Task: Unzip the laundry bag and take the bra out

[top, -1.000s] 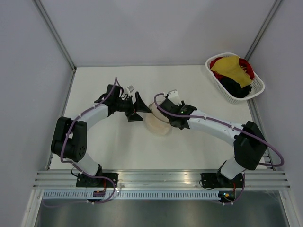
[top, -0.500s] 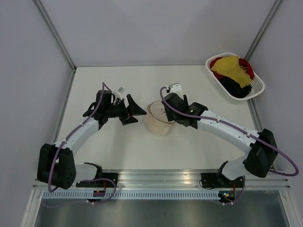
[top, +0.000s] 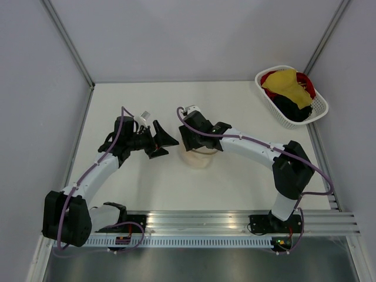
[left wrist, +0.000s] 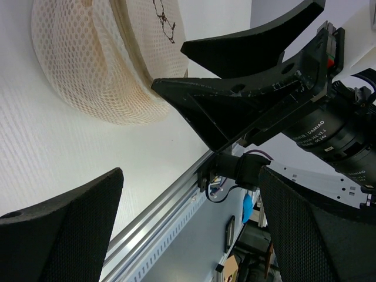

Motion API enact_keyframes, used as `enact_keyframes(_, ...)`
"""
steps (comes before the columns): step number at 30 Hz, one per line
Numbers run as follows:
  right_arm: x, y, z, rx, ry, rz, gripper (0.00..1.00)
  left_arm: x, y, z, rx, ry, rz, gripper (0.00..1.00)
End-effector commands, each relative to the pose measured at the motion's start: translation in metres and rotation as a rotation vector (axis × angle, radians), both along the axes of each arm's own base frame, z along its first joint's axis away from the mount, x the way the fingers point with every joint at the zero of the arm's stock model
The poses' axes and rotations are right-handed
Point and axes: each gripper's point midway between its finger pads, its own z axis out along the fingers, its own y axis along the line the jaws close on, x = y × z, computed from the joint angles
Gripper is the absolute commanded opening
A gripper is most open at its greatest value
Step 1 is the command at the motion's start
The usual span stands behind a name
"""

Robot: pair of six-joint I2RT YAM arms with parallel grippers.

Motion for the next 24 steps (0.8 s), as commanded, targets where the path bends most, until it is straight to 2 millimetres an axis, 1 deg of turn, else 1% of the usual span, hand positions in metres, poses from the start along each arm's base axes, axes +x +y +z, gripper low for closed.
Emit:
enact_keyframes(1,0.004,0.027,0.026,0.123,-0.021,0.060,0.66,-0.002,0.004,0.002,-0.006,0.008,0.023,1.00)
enact_keyframes(2,0.002,0.027,0.023,0.127,-0.010,0.065,0.66,-0.002,0.003,0.003,-0.008,0.008,0.021,1.00)
enact_keyframes(4,-0.003,0.029,0.023,0.141,0.003,0.082,0.66,-0.002,0.003,0.003,-0.007,0.010,0.021,0.99)
enact_keyframes(6,-0.007,0.027,0.015,0.134,0.018,0.086,0.66,-0.002,0.003,0.001,-0.006,0.014,0.021,0.99)
enact_keyframes(9,-0.007,0.023,0.007,0.101,0.024,0.069,0.65,-0.002,0.003,0.002,-0.008,0.015,0.018,1.00)
enact_keyframes(11,-0.006,0.022,0.005,0.087,0.022,0.068,0.65,-0.002,0.003,0.002,-0.011,0.014,0.018,1.00)
enact_keyframes(14,-0.006,0.023,0.013,0.103,0.006,0.080,0.65,-0.003,0.003,0.003,-0.012,0.013,0.017,1.00)
enact_keyframes(16,-0.009,0.027,0.027,0.135,-0.008,0.110,0.65,-0.003,0.003,0.004,-0.013,0.009,0.017,1.00)
enact_keyframes(17,-0.015,0.031,0.033,0.164,0.003,0.143,0.65,-0.003,0.003,0.003,-0.012,0.013,0.017,1.00)
enact_keyframes(18,-0.018,0.032,0.046,0.196,-0.011,0.159,0.66,-0.004,0.003,0.003,-0.013,0.012,0.017,0.99)
enact_keyframes(19,-0.020,0.032,0.049,0.210,-0.019,0.166,0.66,-0.003,0.003,0.004,-0.012,0.010,0.018,1.00)
enact_keyframes(20,-0.019,0.029,0.059,0.221,-0.047,0.149,0.66,-0.004,0.003,0.003,-0.011,0.013,0.018,1.00)
enact_keyframes(22,-0.013,0.018,0.059,0.188,-0.064,0.099,0.66,-0.003,0.003,0.002,-0.012,0.016,0.019,0.99)
enact_keyframes(23,-0.004,0.009,0.055,0.137,-0.087,0.044,0.66,-0.003,0.003,0.002,-0.011,0.017,0.019,0.99)
enact_keyframes(24,-0.001,0.005,0.050,0.112,-0.089,0.022,0.66,-0.003,0.003,0.002,-0.012,0.018,0.020,1.00)
